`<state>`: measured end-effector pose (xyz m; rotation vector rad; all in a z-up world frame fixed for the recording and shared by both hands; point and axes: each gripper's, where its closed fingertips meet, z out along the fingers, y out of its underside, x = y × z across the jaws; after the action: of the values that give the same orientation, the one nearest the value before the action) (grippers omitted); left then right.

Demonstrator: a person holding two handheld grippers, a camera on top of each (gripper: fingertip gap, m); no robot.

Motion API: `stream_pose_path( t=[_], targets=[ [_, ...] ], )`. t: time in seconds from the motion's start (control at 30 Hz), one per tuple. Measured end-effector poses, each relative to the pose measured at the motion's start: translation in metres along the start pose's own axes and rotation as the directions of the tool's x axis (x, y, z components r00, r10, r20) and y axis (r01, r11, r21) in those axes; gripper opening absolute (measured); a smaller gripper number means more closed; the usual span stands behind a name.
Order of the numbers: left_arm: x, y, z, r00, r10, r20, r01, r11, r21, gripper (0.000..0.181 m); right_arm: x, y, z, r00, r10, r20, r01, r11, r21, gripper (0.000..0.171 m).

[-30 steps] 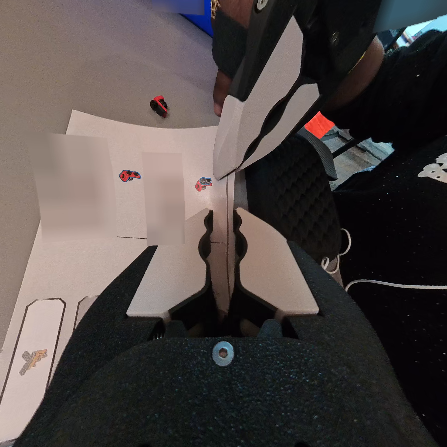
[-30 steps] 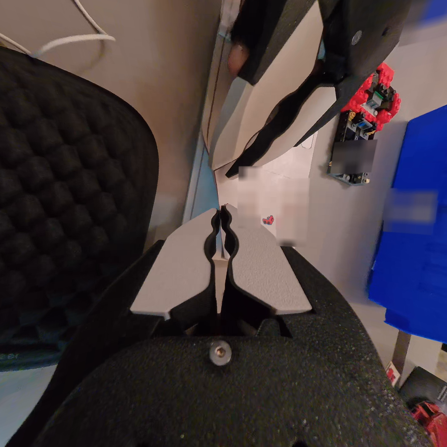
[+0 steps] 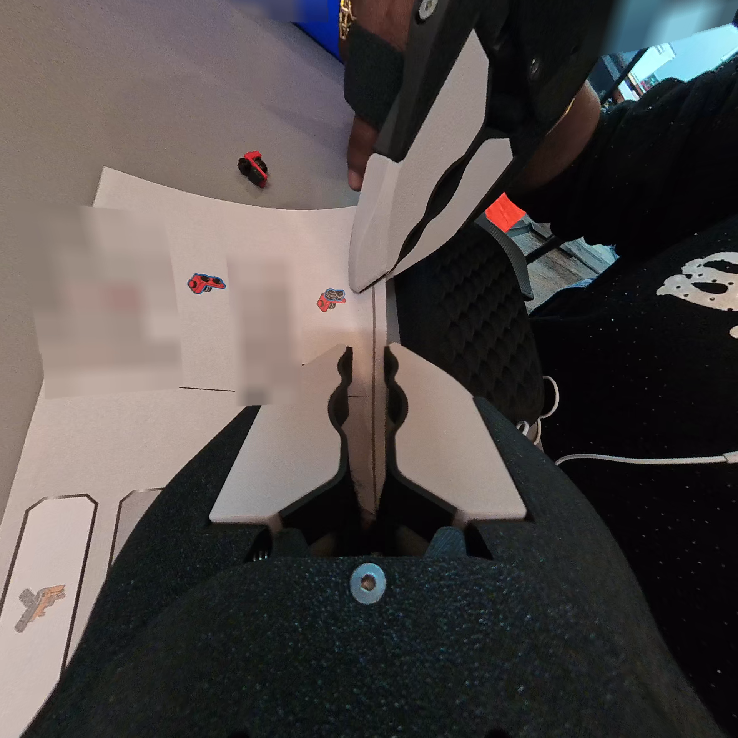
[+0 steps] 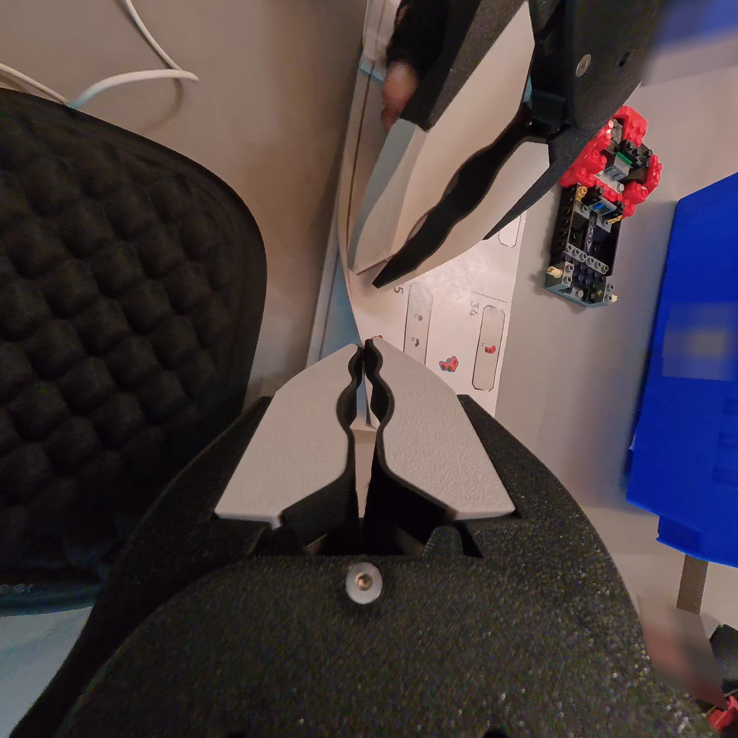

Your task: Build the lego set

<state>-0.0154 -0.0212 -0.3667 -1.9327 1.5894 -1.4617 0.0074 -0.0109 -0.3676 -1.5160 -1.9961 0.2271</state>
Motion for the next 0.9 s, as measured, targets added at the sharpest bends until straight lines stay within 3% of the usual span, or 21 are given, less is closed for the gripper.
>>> stream_pose_path(
  t=[0.1, 0.57, 0.9],
  targets=[
    [0.0019, 0.0018, 0.0013, 1.000, 0.024, 0.001, -0.024, 1.000, -0.014, 0.023, 0.0005, -0.0001, 0.0003, 1.000, 0.001, 0.001, -0.001, 1.000, -0.002, 0.001],
    [-0.0007, -0.0019, -0.0021, 1.000, 0.000, 0.005, 0.000, 1.000, 0.021, 0.011, 0.0008, 0.0000, -0.0002, 1.000, 0.006, 0.004, -0.006, 1.000, 0.000, 0.001],
    [0.0019, 0.0039, 0.0022, 0.999, 0.043, 0.013, -0.043, 0.999, -0.030, 0.020, 0.0010, 0.0002, -0.0002, 1.000, 0.006, 0.005, -0.006, 1.000, -0.002, 0.001]
  ],
)
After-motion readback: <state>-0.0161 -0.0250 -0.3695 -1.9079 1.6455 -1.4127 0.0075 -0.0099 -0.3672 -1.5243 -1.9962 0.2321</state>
